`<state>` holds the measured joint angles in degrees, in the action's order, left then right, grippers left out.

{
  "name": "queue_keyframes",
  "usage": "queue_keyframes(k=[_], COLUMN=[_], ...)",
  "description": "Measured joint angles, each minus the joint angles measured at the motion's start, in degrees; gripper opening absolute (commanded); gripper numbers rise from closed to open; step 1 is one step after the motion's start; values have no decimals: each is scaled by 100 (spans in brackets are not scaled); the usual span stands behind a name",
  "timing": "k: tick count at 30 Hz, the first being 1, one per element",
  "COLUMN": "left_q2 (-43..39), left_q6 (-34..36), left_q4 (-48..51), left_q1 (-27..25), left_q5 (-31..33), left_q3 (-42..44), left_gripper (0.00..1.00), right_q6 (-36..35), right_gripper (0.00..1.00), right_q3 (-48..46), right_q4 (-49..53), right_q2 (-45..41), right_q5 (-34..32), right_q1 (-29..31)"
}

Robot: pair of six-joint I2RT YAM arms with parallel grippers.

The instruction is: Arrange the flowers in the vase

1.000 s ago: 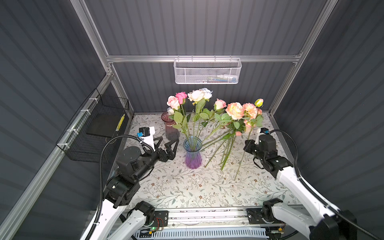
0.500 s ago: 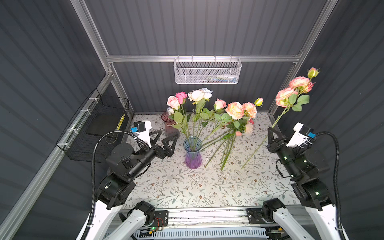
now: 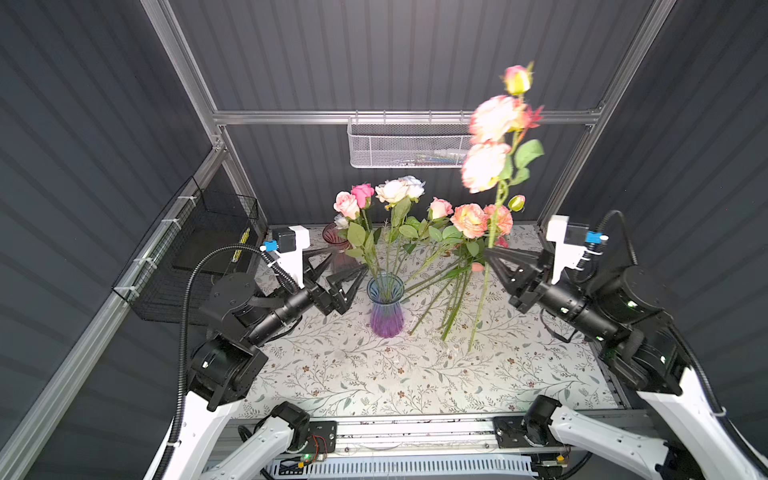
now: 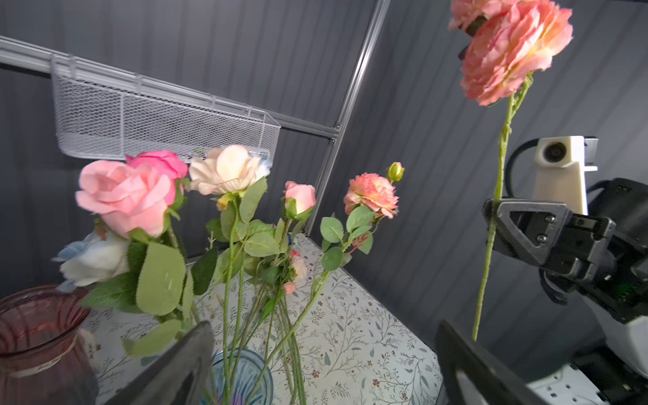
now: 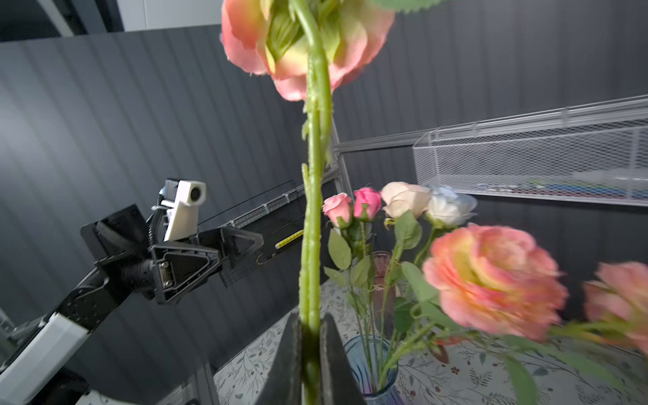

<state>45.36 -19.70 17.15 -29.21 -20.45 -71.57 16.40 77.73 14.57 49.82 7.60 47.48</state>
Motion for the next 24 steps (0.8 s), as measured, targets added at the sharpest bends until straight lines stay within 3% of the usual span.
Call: queue_keyframes(k=[3,8,14,24], left_q2=[138,372,638,841], left_q6=[-122,-581,-1209,-1690], left_q4=[-339,-1200,-2153,-2903], left_q1=[0,0,0,0], left_q5=[-450,-1141,-1648,-1867], left_q3=[-7,63,461,610], left_gripper=[90,84,69,54], right_q6=[-339,-525,-483,-341], right_gripper=[0,0,0,0], right_q3=[275,376,374,374], right_q4=[92,103,-79,-409], right_q2=[535,1255,1668,1969], right_q5=[-164,-249,-330,-332], right_q1=[708,1279,1473,1506])
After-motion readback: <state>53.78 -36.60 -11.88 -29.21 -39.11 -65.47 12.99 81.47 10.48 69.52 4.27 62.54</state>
